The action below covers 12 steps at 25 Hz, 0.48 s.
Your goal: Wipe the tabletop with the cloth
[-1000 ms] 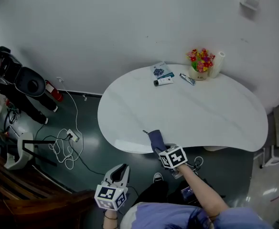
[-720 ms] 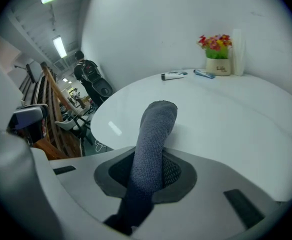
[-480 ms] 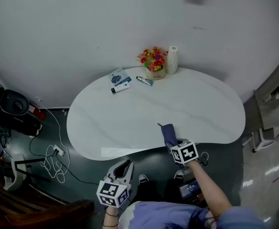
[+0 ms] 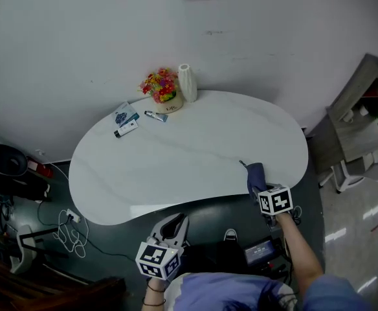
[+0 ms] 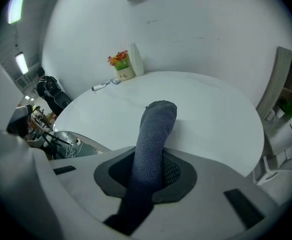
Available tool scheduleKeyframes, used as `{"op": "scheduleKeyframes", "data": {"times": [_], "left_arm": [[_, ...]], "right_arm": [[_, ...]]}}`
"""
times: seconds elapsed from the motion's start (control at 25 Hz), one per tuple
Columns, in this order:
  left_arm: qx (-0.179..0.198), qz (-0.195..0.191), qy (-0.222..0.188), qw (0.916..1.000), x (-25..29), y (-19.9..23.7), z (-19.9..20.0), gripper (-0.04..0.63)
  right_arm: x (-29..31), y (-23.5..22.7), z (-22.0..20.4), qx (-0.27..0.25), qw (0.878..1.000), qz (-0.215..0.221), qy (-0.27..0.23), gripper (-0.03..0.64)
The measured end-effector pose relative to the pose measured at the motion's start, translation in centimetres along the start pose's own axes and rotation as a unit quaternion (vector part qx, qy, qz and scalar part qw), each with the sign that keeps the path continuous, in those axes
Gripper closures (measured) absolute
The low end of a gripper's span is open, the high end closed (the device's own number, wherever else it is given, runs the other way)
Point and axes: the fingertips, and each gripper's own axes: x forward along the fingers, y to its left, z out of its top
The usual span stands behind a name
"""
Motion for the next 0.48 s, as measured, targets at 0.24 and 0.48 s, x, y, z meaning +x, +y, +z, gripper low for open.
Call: {"op": "scheduleKeyframes", "data": {"times": [0.24,0.48], "left_arm": [[0.011,-0.006,0.016,0.9998,2.0,-2.7,0.1,0.565],[0.014,-0.002,0.026,0.9996,2.6,-4.0,-0.2,0.565]], "right_arm": [[-2.6,-7.5,-1.2,0.040,0.998,-0.039,-0.008,0.540],[-4.3,-10.1,-2.3,0.066,0.997,-0.045,-0.019,0.540]]}}
